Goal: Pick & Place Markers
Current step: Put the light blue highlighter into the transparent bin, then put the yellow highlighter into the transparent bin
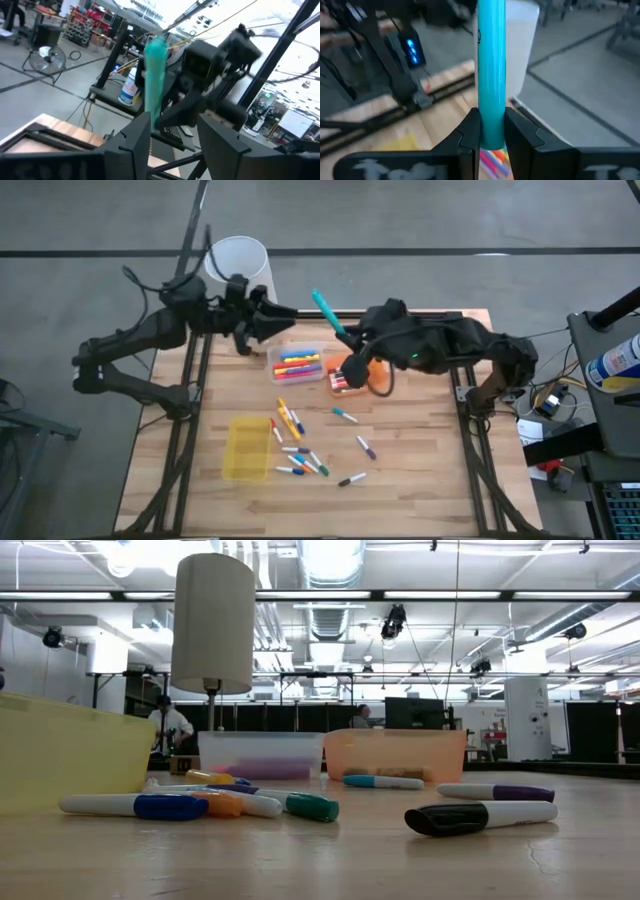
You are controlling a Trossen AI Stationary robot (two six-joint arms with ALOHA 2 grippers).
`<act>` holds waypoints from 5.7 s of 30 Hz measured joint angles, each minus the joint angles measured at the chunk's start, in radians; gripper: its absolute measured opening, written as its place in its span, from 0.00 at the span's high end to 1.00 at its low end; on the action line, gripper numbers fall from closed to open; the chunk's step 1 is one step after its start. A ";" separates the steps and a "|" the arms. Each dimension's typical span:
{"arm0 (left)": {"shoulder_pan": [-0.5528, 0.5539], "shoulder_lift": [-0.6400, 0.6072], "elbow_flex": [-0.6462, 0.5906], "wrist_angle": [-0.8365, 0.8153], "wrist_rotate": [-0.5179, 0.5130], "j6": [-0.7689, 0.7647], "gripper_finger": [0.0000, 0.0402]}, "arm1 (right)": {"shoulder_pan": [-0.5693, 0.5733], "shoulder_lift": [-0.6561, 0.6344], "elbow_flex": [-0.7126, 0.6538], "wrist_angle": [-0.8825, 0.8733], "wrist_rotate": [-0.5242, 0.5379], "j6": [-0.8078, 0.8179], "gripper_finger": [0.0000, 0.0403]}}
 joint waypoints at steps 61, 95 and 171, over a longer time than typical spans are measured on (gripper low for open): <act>0.001 0.323 0.007 -0.704 -0.621 0.391 0.84 | -0.079 -0.039 -0.051 -0.027 -0.121 -0.174 0.65; 0.062 0.679 -0.019 -0.866 -0.496 0.459 0.80 | -0.047 -0.039 -0.051 -0.094 -0.143 -0.200 0.70; -0.251 0.075 0.196 -0.717 -0.435 0.009 0.60 | -0.100 0.027 -0.808 0.758 -0.569 0.438 0.70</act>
